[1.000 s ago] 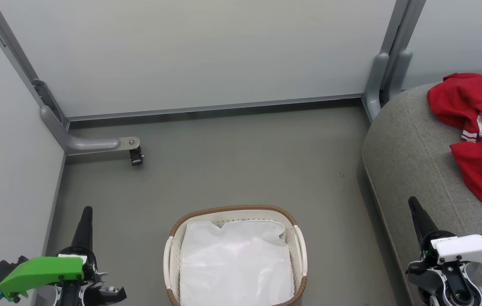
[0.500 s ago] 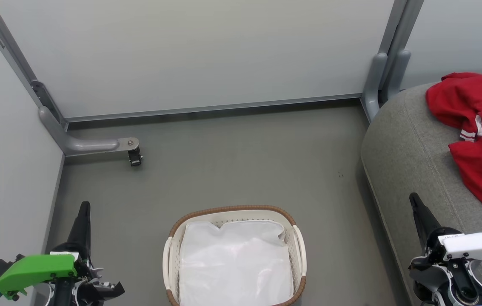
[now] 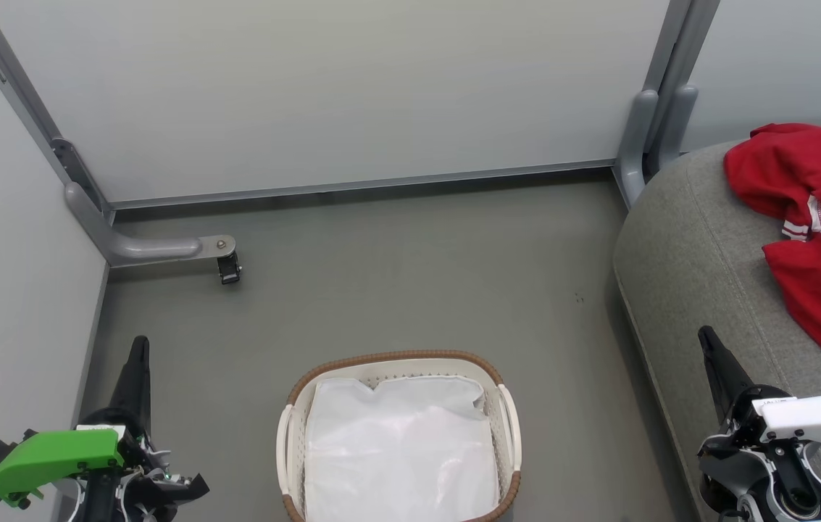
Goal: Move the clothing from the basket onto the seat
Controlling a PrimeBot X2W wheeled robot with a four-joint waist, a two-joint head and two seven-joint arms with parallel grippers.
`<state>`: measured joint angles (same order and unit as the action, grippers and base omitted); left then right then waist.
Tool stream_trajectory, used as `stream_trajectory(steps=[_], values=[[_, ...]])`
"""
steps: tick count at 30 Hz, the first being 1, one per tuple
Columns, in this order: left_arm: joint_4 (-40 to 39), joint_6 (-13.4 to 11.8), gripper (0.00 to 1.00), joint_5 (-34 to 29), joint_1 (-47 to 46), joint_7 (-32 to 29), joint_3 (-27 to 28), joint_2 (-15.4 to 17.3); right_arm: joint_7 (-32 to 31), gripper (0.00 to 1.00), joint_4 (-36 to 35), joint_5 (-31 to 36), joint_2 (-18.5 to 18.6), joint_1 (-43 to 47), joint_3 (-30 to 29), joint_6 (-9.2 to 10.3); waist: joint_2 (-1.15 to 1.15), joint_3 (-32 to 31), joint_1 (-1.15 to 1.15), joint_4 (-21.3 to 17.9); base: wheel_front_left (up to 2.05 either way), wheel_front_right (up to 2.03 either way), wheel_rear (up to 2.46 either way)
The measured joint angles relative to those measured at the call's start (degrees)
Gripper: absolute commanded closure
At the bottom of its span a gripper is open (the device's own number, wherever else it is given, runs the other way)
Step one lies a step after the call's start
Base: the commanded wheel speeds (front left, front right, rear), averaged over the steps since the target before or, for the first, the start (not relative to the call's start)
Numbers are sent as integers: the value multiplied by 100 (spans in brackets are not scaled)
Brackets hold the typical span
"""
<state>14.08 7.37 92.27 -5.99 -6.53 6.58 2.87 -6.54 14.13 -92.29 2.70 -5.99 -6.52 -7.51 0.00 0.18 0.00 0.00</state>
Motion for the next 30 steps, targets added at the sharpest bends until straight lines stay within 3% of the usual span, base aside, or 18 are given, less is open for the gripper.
stream_trajectory(steps=[30], values=[[0, 1, 100, 4, 0, -1, 0, 0, 0, 100, -1, -1, 0, -2, 0, 0, 0, 0, 0, 0, 0, 0, 0]])
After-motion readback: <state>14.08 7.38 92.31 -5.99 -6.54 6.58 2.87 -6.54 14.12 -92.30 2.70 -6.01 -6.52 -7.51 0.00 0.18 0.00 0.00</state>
